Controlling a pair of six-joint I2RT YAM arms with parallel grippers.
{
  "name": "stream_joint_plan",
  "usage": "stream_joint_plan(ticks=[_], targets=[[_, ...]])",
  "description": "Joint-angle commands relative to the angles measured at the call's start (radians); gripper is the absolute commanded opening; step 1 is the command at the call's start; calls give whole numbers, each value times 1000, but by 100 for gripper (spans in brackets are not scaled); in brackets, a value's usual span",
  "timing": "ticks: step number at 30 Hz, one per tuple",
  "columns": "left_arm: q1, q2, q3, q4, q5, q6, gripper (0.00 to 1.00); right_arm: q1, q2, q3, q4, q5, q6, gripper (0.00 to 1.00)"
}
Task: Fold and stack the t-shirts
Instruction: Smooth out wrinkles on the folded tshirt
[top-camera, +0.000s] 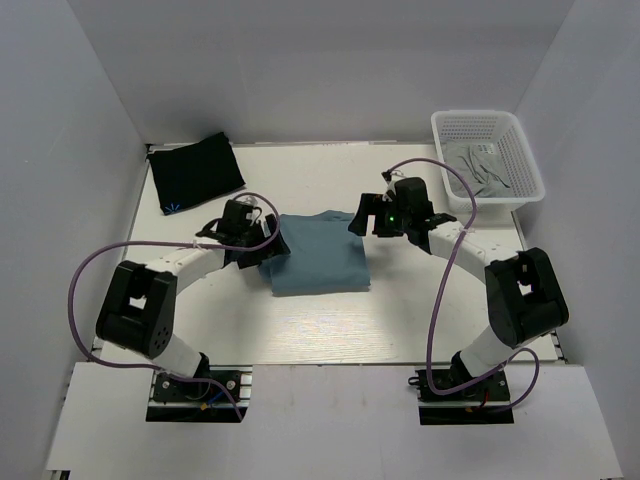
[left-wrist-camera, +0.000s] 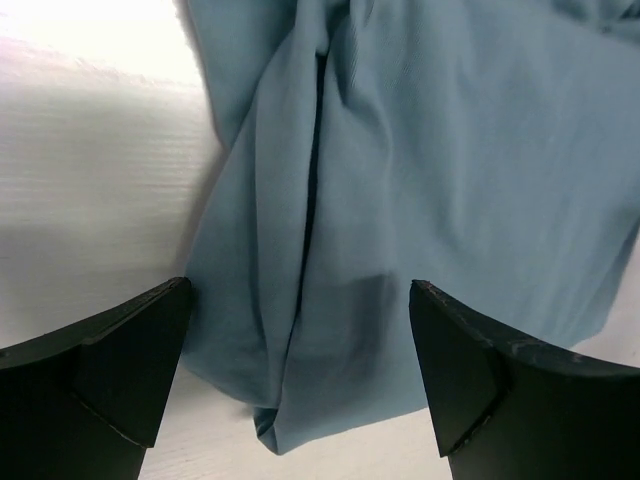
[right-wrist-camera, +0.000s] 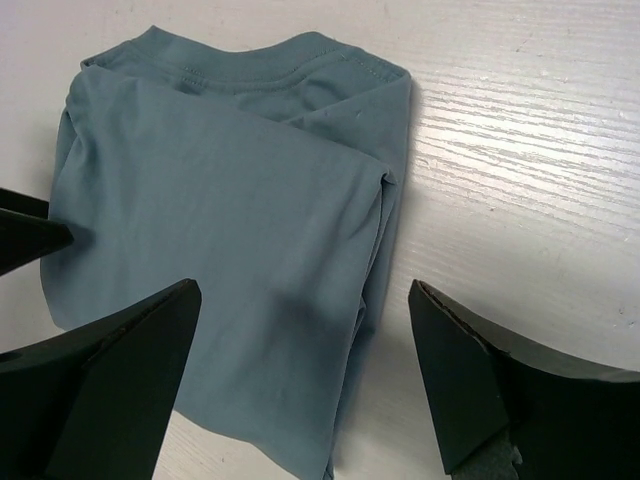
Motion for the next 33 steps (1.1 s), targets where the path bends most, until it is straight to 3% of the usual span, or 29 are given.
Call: stream_joint_plan(ticks=[1, 5, 7, 9, 10, 13, 15, 20, 27, 28, 33], targets=[[-23, 31, 12, -27, 62, 42, 100, 0, -27, 0, 3, -1, 7, 90], [-33, 80, 41, -98, 35, 43, 93, -5, -22, 5, -7, 20, 5, 90], [-44, 80, 41, -98, 35, 43, 82, -3, -21, 8, -4, 20, 5, 90], [-55, 80, 41, -98, 55, 43, 63, -5, -19, 6, -3, 16, 2, 90], [-64, 68, 41, -98, 55, 43, 44, -6, -16, 5, -3, 14, 5, 90], [-64, 23, 59, -124, 32, 32, 15, -5, -10, 8, 0, 8, 10, 90], [-73, 5, 91, -159, 22, 32, 9, -5, -7, 8, 2, 3, 11, 90], [-83, -17, 133, -196, 25, 32, 0, -6, -6, 5, 6, -3, 11, 90], [-70, -14, -34, 103, 341, 14, 0, -8, -4, 3, 16, -13, 14, 90], [-60, -14, -58, 205, 386, 4, 0, -3, -1, 2, 16, -20, 15, 90], [-59, -4, -213, 407, 395, -42, 0, -8, -9, -9, 32, -27, 16, 90]])
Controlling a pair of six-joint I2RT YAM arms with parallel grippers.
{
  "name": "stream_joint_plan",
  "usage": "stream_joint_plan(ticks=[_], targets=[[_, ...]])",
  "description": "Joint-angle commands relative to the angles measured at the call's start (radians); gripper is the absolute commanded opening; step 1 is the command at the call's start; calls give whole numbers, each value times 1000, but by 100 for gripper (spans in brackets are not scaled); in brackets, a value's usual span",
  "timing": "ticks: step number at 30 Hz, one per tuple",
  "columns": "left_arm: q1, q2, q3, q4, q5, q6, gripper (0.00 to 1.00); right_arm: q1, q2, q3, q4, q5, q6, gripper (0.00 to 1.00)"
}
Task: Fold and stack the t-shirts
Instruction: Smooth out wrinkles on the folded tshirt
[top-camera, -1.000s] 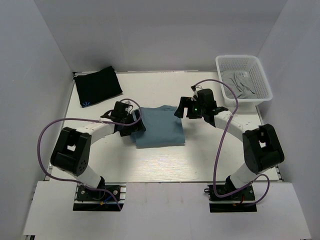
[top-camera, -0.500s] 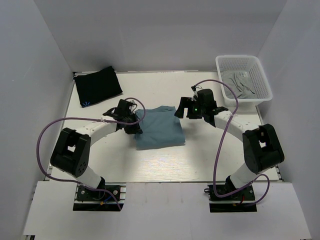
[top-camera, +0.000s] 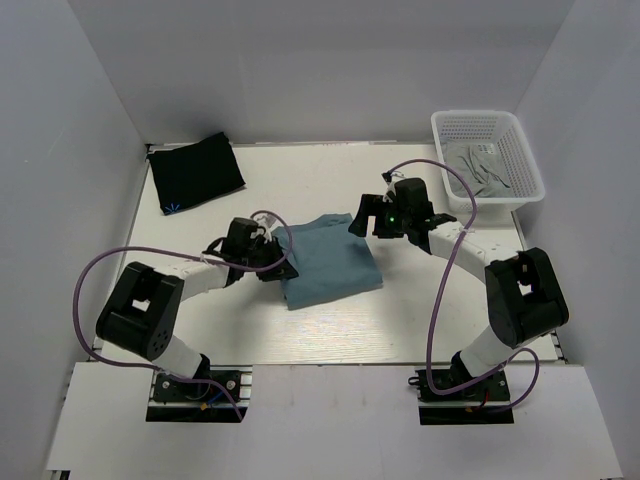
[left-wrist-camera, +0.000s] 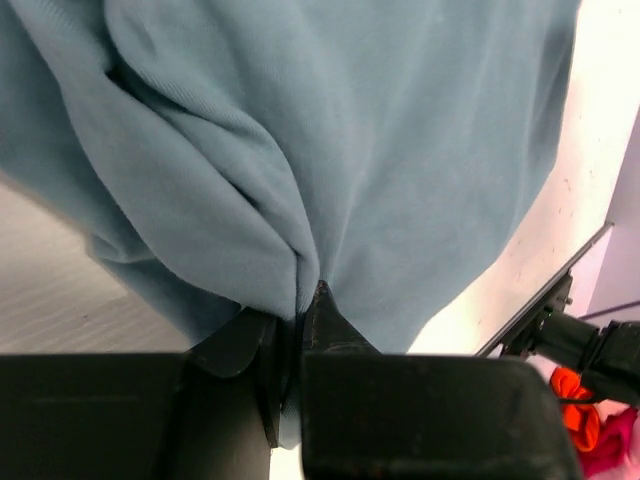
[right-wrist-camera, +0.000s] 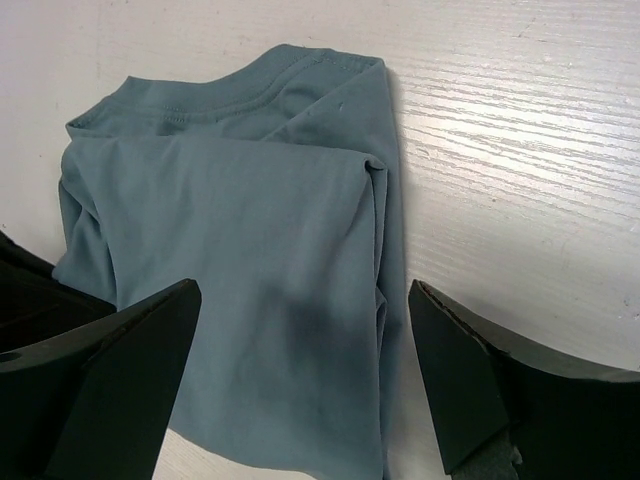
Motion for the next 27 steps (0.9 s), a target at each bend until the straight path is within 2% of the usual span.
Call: stream_joint_plan(ticks=[1, 6, 9, 12, 15, 18, 19, 22, 26, 27], targets=[[12, -14, -86, 203, 76, -30, 0, -5, -11, -4, 45, -23, 8, 90], [12, -36, -151, 209, -42, -50, 0, -5, -14, -13, 53, -23, 8, 90], [12, -25, -139, 159, -86, -50, 2, -4, -8, -12, 51, -27, 6, 90], [12, -14, -112, 131, -99, -50, 34, -5, -1, -2, 48, -31, 3, 90], [12, -31, -63, 65, -136, -40, 53, -5, -4, 7, 42, -34, 3, 90], [0, -88, -15, -14, -230, -15, 59, -5, -20, 10, 36, -33, -1, 90], [0, -103, -3, -36, -284, -6, 70, -4, -24, 11, 36, -34, 0, 90], [0, -161, 48, -125, -352, 13, 71, -4, -44, 11, 34, -34, -4, 90], [0, -209, 60, -150, -415, 13, 74, -2, -55, 11, 34, -39, -1, 90], [12, -200, 60, -136, -428, 13, 69, -2, -52, 16, 34, -42, -3, 90]])
